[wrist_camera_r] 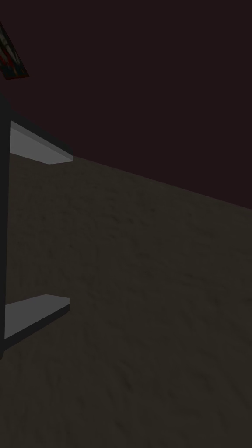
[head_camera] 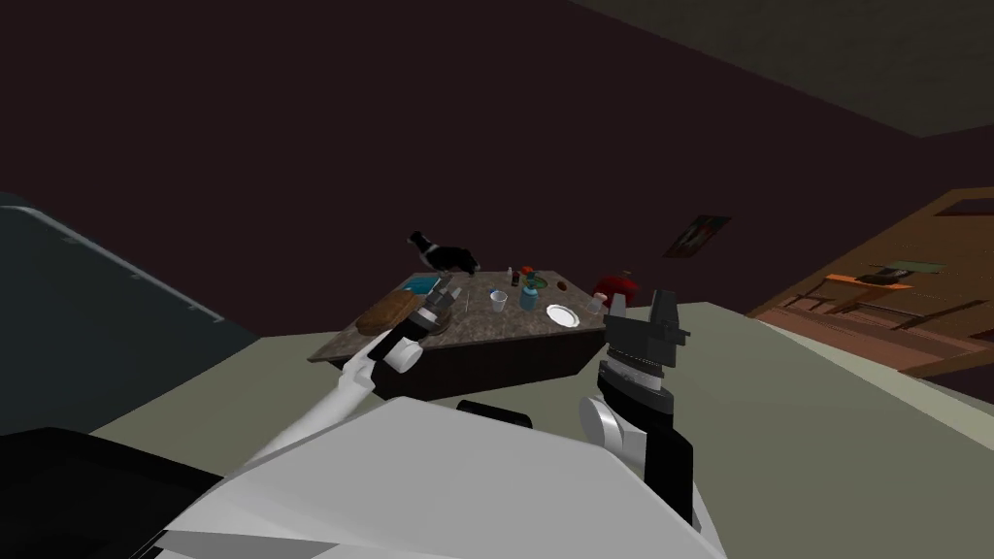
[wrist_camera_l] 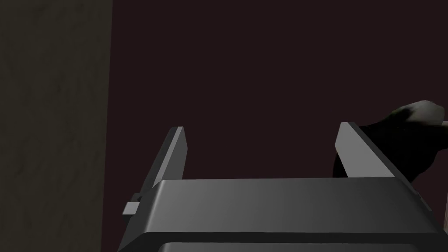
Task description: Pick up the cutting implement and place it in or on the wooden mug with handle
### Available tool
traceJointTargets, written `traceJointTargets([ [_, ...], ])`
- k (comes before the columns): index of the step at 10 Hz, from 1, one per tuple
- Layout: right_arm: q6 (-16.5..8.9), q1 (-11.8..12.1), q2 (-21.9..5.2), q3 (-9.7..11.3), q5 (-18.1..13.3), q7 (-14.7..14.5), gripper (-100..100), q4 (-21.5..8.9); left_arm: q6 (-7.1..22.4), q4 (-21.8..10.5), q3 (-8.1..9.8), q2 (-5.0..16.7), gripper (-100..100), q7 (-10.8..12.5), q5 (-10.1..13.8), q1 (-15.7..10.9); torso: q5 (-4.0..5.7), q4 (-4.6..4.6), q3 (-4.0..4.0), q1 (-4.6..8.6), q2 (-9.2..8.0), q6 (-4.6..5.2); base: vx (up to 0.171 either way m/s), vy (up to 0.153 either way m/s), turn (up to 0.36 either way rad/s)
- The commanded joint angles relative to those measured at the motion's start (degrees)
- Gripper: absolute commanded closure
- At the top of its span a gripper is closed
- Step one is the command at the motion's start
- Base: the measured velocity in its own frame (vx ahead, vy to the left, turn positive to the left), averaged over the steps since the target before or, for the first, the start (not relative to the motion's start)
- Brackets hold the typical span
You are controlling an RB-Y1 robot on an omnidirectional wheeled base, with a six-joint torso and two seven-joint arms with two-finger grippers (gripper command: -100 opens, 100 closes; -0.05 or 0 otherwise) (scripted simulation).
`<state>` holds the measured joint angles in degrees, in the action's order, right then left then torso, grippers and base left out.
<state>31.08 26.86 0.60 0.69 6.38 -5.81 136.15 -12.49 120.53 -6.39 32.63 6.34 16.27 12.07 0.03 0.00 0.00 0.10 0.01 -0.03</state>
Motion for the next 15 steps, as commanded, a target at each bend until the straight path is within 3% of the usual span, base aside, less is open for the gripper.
traceJointTargets([
  [1,0.0,0.0,0.0,0.0,0.0,0.0,0,0.0,2.64,-2.29,-0.84,2.86,-100,0.64,1.07,-1.1,0.0,0.0,0.0,0.0,0.0,0.0,0.002,-0.035,-0.16],
  [2,0.0,-0.01,0.0,0.0,0.0,0.0,0,0.0,2.64,-2.29,-0.84,3.43,-100,0.64,1.07,-1.1,0.0,0.0,0.0,0.02,0.0,0.04,0.0,-0.022,-0.084],
  [4,0.0,-0.01,0.0,0.0,0.0,0.0,0,0.0,6.6,-6.35,-2.52,7.62,-100,1.47,2.74,-3.66,-0.01,0.0,0.0,-0.04,0.0,0.04,0.002,-0.024,-0.205],
  [5,0.0,-0.01,0.0,0.0,0.0,0.0,0,0.0,7.46,-6.6,-2.52,8.55,-100,1.47,2.74,-3.66,-0.01,0.0,-0.01,-0.02,0.02,0.05,0.002,-0.016,-0.124],
  [6,0.0,0.0,0.0,0.0,0.0,0.0,0,0.0,9.86,-8.88,-3.44,10.26,-100,1.79,3.48,-4.88,-0.01,0.0,0.0,-0.05,0.0,0.0,0.004,-0.019,-0.175],
  [7,0.0,-0.01,0.0,0.0,0.0,0.0,0,0.0,9.9,-8.88,-3.44,11.15,-100,1.79,3.48,-4.88,-0.01,0.0,-0.01,-0.05,0.01,0.03,0.003,-0.01,-0.102],
  [8,0.0,0.0,0.0,0.0,0.0,0.0,0,0.0,12.2,-11.21,-4.43,13.14,-100,2.03,4.16,-6.05,-0.02,0.0,0.01,-0.08,-0.01,-0.02,0.006,-0.01,-0.195],
  [9,0.0,-0.01,0.0,0.0,0.0,0.0,0,0.0,12.33,-11.21,-4.43,13.77,-100,2.03,4.16,-6.05,-0.02,0.01,0.0,-0.09,-0.01,0.02,0.006,-0.001,-0.095],
  [10,0.0,0.0,0.0,0.0,0.0,0.0,0,0.0,14.66,-13.57,-5.48,16.18,-100,2.2,4.78,-7.16,-0.03,0.0,0.01,-0.1,-0.01,-0.02,0.009,-0.006,-0.161],
  [11,0.0,0.0,0.0,0.0,0.0,0.0,0,0.0,14.75,-13.57,-5.48,16.42,-100,2.2,4.78,-7.16,-0.02,0.0,0.0,-0.11,0.01,0.01,0.007,-0.001,-0.114],
  [12,0.0,0.0,0.0,0.0,0.0,0.0,0,0.0,16.52,-15.96,-6.6,19.09,-100,2.3,5.34,-8.2,-0.03,0.0,0.0,-0.11,0.0,-0.01,0.01,-0.004,-0.177],
  [13,0.0,0.0,0.0,0.0,0.0,0.0,0,0.0,17.13,-15.96,-6.6,19.09,-100,2.3,5.34,-8.2,-0.02,0.0,-0.02,-0.1,0.03,0.02,0.01,-0.001,-0.131],
  [14,0.0,0.0,0.0,0.0,0.0,0.0,0,0.0,19.48,-18.33,-7.79,21.31,-100,2.33,5.85,-9.16,-0.02,0.0,-0.01,-0.11,0.01,-0.02,0.012,-0.006,-0.21],
  [15,0.0,0.0,0.0,0.0,0.0,0.0,0,0.0,19.48,-18.33,-7.79,21.77,-100,2.33,5.85,-9.16,-0.02,0.0,-0.01,-0.1,0.02,0.01,0.009,-0.001,-0.104],
])
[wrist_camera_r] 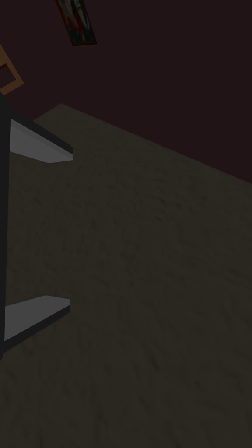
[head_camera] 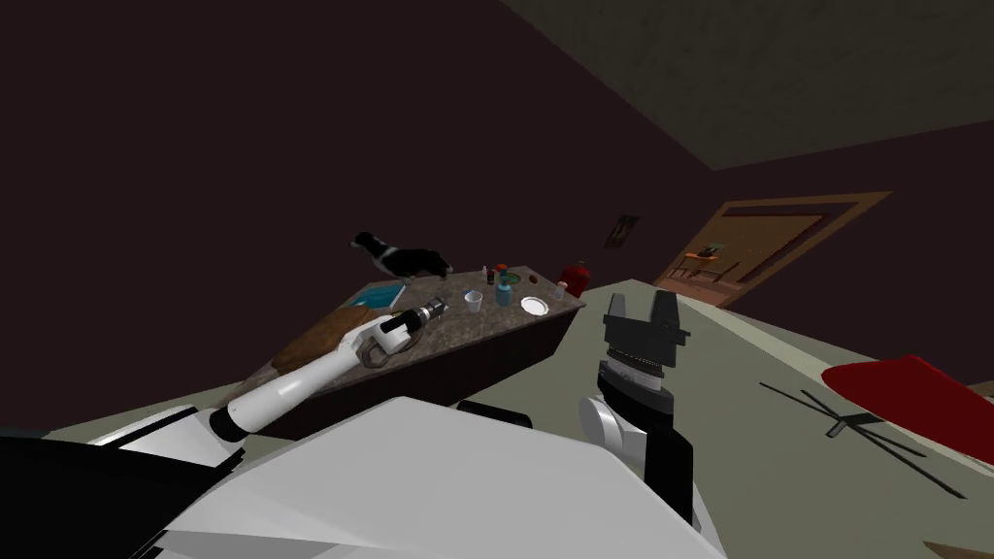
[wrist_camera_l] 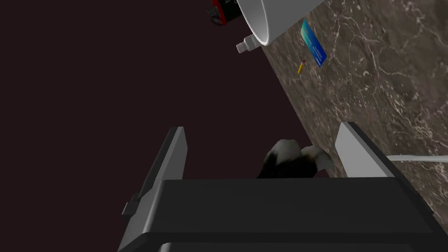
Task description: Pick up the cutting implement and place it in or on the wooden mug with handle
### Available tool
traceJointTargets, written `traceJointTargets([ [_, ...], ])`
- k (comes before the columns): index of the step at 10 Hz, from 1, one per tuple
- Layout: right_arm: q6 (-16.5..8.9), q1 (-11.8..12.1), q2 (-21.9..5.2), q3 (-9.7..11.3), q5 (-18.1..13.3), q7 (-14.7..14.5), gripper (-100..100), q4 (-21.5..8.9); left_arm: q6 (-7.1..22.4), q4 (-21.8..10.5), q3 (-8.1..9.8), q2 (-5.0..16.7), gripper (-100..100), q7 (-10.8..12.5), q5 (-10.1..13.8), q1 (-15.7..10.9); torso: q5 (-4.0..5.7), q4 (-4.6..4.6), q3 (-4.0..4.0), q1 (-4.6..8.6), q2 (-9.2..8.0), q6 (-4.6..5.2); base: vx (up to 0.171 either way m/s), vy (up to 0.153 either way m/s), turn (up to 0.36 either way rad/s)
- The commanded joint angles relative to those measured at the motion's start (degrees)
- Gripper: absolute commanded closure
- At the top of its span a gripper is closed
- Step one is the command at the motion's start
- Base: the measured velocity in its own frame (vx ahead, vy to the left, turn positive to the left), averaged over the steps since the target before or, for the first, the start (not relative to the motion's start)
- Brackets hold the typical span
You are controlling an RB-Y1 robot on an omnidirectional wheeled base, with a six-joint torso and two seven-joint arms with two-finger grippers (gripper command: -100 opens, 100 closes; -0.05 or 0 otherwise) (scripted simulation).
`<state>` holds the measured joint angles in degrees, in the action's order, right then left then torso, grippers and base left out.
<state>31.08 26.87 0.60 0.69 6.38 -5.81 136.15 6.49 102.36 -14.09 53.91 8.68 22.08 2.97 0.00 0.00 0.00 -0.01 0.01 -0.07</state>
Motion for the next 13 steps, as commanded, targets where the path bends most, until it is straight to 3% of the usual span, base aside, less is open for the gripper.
traceJointTargets([
  [1,0.0,0.0,0.0,0.0,0.0,0.0,0,0.0,2.78,-2.51,-1.36,2.86,-100,-0.03,0.49,-0.93,0.0,0.0,0.0,0.0,0.0,0.0,0.01,-0.009,-0.199],
  [2,0.0,-0.01,0.0,0.0,0.0,0.0,0,0.0,2.78,-2.51,-1.36,3.15,-100,-0.03,0.49,-0.93,0.01,-0.01,-0.01,0.02,0.02,0.05,0.01,-0.004,-0.111],
  [3,0.0,0.0,0.0,0.0,0.0,0.0,0,0.0,4.69,-4.81,-2.69,5.51,-100,-0.12,0.89,-1.7,0.0,0.0,0.0,0.02,0.0,-0.01,0.016,-0.014,-0.241],
  [4,0.0,-0.01,0.0,0.0,0.0,0.0,0,0.0,5.0,-4.81,-2.69,5.78,-100,-0.12,0.89,-1.7,0.01,0.0,-0.01,0.05,0.02,0.05,0.013,-0.008,-0.092],
  [5,0.0,0.0,0.0,0.0,0.0,0.0,0,0.0,7.13,-7.06,-4.1,7.98,-100,-0.26,1.23,-2.35,0.01,0.0,-0.01,0.03,0.01,-0.01,0.017,-0.015,-0.17],
  [8,0.0,0.0,0.0,0.0,0.0,0.0,0,0.0,9.17,-9.25,-5.57,10.83,-100,-0.46,1.53,-2.88,0.02,0.0,-0.01,0.07,0.02,0.03,0.014,-0.012,-0.147],
  [10,0.0,0.0,0.0,0.0,0.0,0.0,0,0.0,12.57,-12.84,-8.69,14.9,-100,-0.98,1.97,-3.54,0.01,-0.01,-0.02,0.05,0.03,0.02,0.022,-0.021,-0.251],
  [11,0.0,0.0,0.0,0.0,0.0,0.0,0,0.0,12.94,-13.39,-8.69,15.41,-100,-0.98,1.97,-3.54,0.02,-0.01,-0.03,0.1,0.06,0.04,0.019,-0.015,-0.119],
  [12,0.0,0.01,0.0,0.0,0.0,0.0,0,0.0,14.64,-15.32,-10.31,17.48,-100,-1.3,2.13,-3.67,0.02,0.0,-0.02,0.07,0.03,-0.02,0.019,-0.013,-0.191],
  [13,0.0,0.0,0.0,0.0,0.0,0.0,0,0.0,14.64,-15.32,-10.31,17.48,-100,-1.3,2.13,-3.67,0.0,-0.01,-0.02,0.06,0.04,0.02,0.016,-0.006,-0.097],
])
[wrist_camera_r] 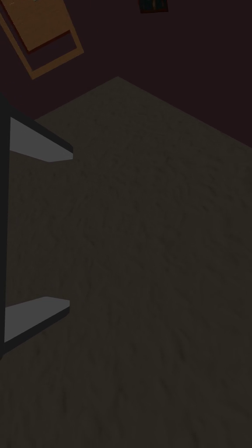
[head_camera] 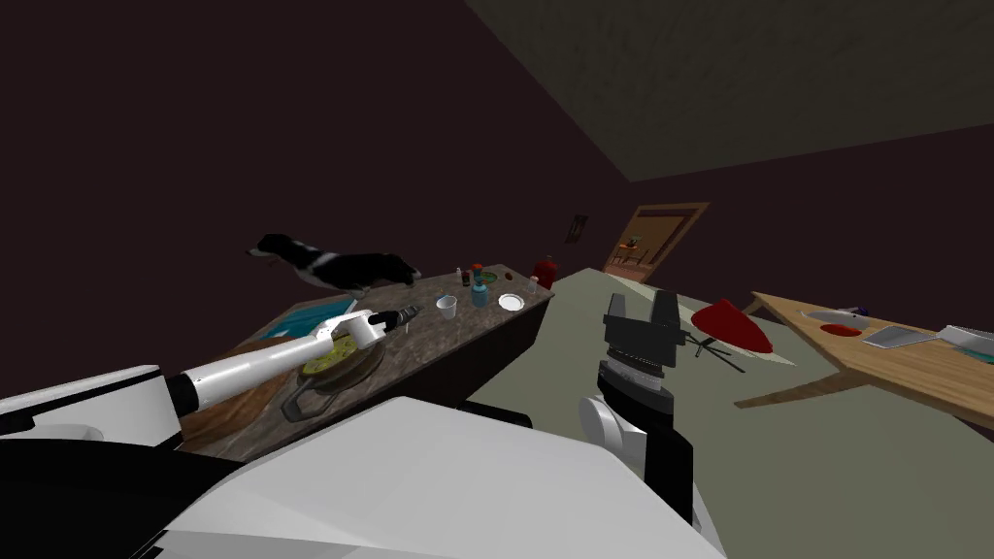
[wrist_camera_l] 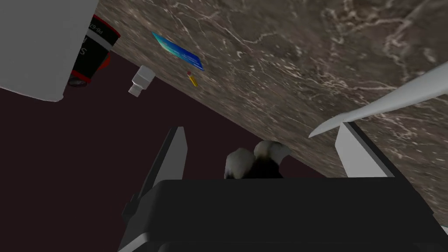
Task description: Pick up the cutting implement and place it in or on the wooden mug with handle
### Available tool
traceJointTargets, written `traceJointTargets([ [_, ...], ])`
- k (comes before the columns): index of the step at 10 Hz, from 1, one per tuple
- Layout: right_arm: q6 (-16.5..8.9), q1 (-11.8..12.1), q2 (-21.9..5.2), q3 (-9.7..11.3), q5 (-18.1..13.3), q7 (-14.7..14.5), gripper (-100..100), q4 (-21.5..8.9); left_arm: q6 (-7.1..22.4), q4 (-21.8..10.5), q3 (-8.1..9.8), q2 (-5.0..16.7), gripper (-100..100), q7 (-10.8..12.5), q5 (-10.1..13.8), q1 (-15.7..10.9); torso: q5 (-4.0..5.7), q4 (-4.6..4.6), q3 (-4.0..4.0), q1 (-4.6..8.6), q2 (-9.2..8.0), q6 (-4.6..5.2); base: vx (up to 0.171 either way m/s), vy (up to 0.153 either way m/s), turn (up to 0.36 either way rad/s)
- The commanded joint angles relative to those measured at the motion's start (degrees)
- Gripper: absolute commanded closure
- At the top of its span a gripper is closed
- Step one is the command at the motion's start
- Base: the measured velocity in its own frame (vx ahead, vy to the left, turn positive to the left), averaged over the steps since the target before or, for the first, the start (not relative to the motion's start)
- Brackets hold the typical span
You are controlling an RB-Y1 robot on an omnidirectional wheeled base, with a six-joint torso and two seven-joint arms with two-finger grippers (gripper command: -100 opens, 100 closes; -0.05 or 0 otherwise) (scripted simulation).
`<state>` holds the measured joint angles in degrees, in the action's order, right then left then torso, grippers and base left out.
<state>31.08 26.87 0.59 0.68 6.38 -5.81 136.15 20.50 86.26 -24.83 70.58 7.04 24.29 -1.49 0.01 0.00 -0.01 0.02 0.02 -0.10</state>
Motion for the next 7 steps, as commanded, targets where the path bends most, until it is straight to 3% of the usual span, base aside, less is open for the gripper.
traceJointTargets([
  [1,0.0,0.0,0.0,0.0,0.0,0.0,0,0.0,2.2,-1.04,-1.21,2.67,-100,-0.02,0.03,0.77,0.0,0.0,0.0,0.0,0.0,0.0,0.017,-0.011,-0.174],
  [2,0.0,-0.01,0.0,0.0,0.0,0.0,0,0.0,3.63,-2.74,-2.86,4.15,-100,-0.39,0.1,0.87,0.0,0.0,0.0,0.01,0.0,0.05,0.025,-0.017,-0.275],
  [3,0.0,-0.01,0.0,0.0,0.0,0.0,0,0.0,3.63,-2.74,-2.86,4.32,-100,-0.39,0.1,0.87,0.02,0.0,-0.01,0.05,0.03,0.06,0.021,-0.009,-0.106],
  [4,0.0,0.0,0.0,0.0,0.0,0.0,0,0.0,4.91,-4.3,-4.48,5.73,-100,-0.78,0.15,1.06,0.0,0.0,0.0,0.02,0.0,-0.01,0.023,-0.012,-0.163],
  [7,0.0,0.0,0.0,0.0,0.0,0.0,0,0.0,6.04,-5.71,-6.05,6.88,-100,-1.17,0.16,1.31,0.0,0.0,0.0,0.03,0.01,0.03,0.019,-0.009,-0.115],
])
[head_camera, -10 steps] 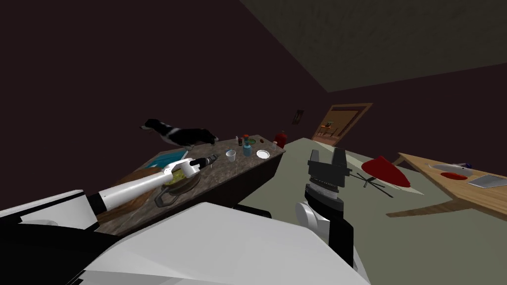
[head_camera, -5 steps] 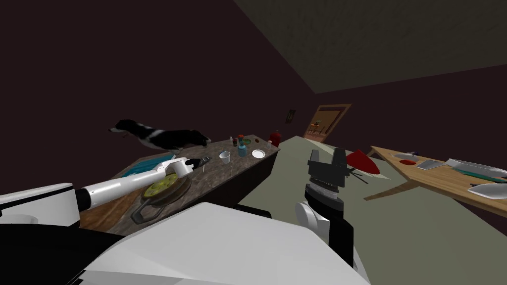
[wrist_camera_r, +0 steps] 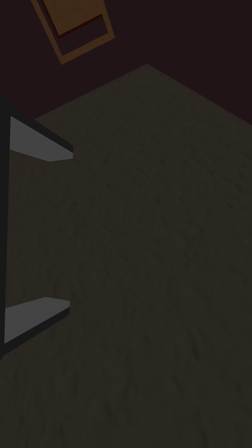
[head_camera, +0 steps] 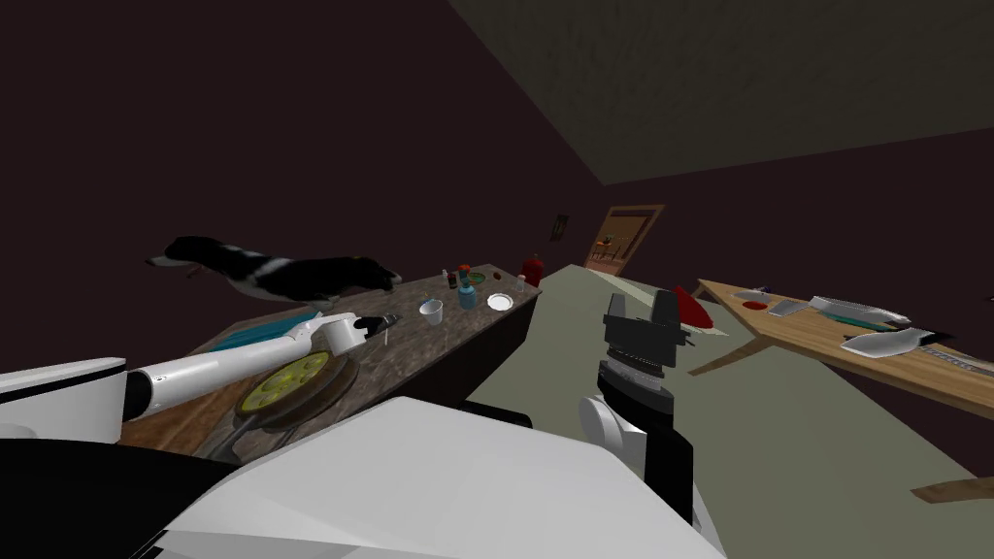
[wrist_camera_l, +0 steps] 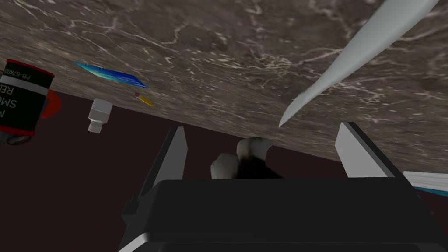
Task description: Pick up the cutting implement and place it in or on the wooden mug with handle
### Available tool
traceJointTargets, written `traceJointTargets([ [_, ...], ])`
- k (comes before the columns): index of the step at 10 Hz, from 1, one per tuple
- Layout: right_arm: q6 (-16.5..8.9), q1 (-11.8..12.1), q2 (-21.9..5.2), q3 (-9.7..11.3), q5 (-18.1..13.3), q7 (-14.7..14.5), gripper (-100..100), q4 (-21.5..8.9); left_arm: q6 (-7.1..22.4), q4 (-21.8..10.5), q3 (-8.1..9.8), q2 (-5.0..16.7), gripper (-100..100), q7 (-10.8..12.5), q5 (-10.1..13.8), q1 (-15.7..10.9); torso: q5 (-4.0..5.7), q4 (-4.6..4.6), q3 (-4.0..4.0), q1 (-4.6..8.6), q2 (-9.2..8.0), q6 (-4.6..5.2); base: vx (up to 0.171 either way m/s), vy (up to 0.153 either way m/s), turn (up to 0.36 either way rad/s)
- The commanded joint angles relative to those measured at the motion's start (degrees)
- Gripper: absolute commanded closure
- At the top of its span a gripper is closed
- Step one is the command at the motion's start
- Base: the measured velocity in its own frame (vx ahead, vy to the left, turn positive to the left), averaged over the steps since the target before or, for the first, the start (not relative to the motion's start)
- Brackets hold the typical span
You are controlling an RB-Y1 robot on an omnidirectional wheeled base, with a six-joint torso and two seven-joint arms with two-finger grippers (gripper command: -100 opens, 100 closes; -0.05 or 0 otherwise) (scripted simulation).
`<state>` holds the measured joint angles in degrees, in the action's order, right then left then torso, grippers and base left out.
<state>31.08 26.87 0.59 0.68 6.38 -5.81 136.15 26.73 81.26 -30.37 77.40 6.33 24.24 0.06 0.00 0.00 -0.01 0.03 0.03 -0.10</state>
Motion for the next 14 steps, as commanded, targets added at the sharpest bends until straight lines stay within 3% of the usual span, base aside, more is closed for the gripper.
traceJointTargets([
  [1,0.0,0.0,0.0,0.0,0.0,0.0,0,0.0,0.79,-1.97,-1.99,0.98,-100,-0.84,0.2,0.04,0.0,0.0,0.0,0.0,0.0,0.0,0.023,-0.011,-0.137],
  [6,0.0,0.0,0.0,0.0,0.0,0.0,0,0.0,3.19,-5.25,-6.38,2.58,-100,-2.05,0.04,1.26,0.01,0.0,0.0,0.02,0.0,0.01,0.022,-0.011,-0.132],
  [7,0.0,0.0,0.0,0.0,0.0,0.0,0,0.0,2.12,-5.51,-5.86,2.38,-100,-1.91,0.06,1.32,0.0,0.0,0.0,0.02,0.0,0.01,0.009,-0.003,-0.019],
  [8,0.0,0.0,0.0,0.0,0.0,0.0,0,0.0,2.18,-5.62,-5.98,2.37,0,-2.01,0.05,1.32,0.0,0.01,0.02,0.0,-0.04,-0.01,0.0,0.0,0.0],
  [9,0.0,0.0,0.0,0.0,0.0,0.0,0,0.0,1.59,-7.38,-5.49,0.66,-100,-2.46,-0.85,1.47,0.0,0.02,0.04,-0.01,-0.07,-0.01,0.026,0.028,-0.028],
  [11,0.0,0.0,-0.01,-0.01,0.0,0.0,0,0.0,1.66,-7.7,-5.59,0.41,-100,-2.66,-0.74,1.18,-0.05,-0.01,-0.02,-0.21,0.05,0.0,0.028,0.04,-0.03],
  [12,0.0,0.0,0.0,-0.01,0.0,0.0,0,0.0,1.56,-7.85,-5.58,0.31,100,-2.77,-0.76,1.16,-0.04,0.0,0.0,-0.13,0.0,-0.02,0.0,0.0,0.0],
  [14,0.0,0.0,0.0,0.0,0.0,0.0,0,0.0,1.67,-7.93,-5.63,0.39,100,-2.78,-0.78,1.24,-0.04,0.04,0.04,0.01,-0.04,0.09,-0.001,-0.001,0.005],
])
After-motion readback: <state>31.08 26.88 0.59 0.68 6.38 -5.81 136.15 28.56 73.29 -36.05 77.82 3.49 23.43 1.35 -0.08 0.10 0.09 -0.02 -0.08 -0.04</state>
